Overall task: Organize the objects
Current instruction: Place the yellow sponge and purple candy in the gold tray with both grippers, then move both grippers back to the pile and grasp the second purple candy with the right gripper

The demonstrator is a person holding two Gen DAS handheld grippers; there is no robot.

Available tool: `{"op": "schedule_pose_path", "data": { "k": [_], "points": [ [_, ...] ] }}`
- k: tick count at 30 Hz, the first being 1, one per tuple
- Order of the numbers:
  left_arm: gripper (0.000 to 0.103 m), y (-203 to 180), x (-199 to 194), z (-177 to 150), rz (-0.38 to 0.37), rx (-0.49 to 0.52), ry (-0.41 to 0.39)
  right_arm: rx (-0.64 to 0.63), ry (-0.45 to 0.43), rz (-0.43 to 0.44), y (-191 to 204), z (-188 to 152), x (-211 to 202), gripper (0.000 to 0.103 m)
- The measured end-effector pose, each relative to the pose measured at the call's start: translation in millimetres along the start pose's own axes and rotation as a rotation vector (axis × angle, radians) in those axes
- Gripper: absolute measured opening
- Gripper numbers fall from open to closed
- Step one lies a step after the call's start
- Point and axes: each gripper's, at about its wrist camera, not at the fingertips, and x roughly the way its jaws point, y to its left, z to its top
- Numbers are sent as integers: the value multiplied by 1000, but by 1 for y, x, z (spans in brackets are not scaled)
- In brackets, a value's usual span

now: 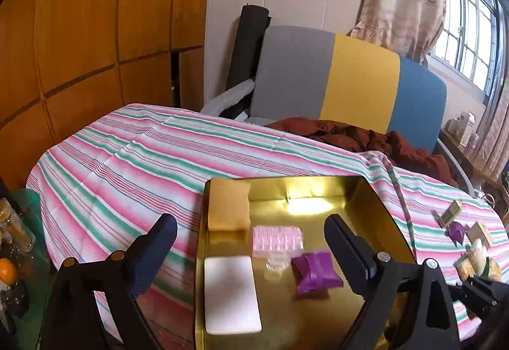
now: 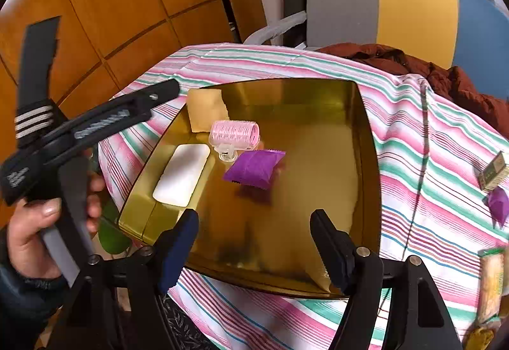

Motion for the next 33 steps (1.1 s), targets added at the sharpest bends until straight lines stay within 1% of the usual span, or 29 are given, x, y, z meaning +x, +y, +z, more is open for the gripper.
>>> {"op": "schedule_pose_path", "data": {
  "k": [4,7,11,16,18,20,26,30,33],
  "points": [
    [96,-3,-14,-13,-8,-11,20,10,-24,-25,-1,-3,-7,77],
    [96,-7,-20,-22,-23,-15,34,9,-66,-75,-2,-7,-17,77],
    [96,-13,-27,-32,-23,-4,47,14,-116,-133,-6,-10,-31,83],
    [96,-20,-30,-39,-26,15,61,5,-168,-220,-8,-16,-43,87],
    [96,-23,-32,-41,-29,27,63,2,-181,-235,-10,-19,-46,90],
    [96,-26,-32,-43,-35,34,66,-3,-193,-255,-11,-21,-50,91],
    [95,-36,-33,-47,-59,61,72,-3,-218,-275,-15,-26,-58,94],
    [95,-43,-32,-51,-98,75,80,17,-217,-287,-23,-31,-61,94],
    [95,-43,-29,-52,-135,58,100,38,-208,-301,-31,-34,-61,94]
  ]
}}
